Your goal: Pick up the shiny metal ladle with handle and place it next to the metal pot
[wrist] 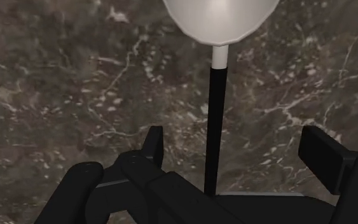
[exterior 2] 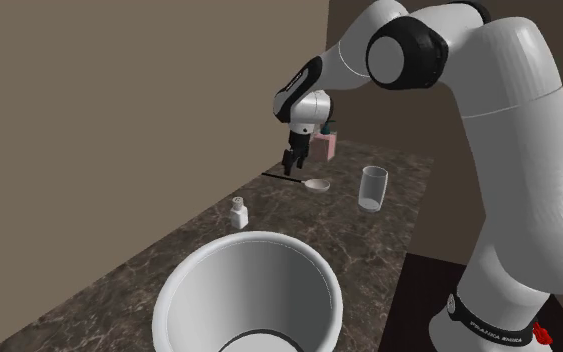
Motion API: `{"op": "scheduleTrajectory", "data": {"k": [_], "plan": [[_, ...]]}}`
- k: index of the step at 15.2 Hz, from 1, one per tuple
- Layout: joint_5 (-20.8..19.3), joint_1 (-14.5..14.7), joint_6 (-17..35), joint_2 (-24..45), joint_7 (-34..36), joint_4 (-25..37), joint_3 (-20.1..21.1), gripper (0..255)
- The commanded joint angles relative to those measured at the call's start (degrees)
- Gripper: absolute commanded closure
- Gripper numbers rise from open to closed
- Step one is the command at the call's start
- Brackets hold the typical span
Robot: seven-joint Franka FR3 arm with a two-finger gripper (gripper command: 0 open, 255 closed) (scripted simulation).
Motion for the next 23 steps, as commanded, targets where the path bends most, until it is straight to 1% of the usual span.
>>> {"op": "scheduleTrajectory", "data": {"k": [1, 7, 15, 16, 23], "plan": [[0.93, -0.85, 0.26, 1.8, -0.61, 1.36, 0.52, 0], [2.91, -1.51, 3.31, 5.25, -1.74, 1.57, 2.0, 0], [2.91, -1.51, 3.31, 5.25, -1.74, 1.57, 2.0, 0], [2.91, -1.51, 3.31, 5.25, -1.74, 1.57, 2.0, 255], [2.87, -1.51, 3.21, 5.24, -1.69, 1.66, 1.97, 255]]}}
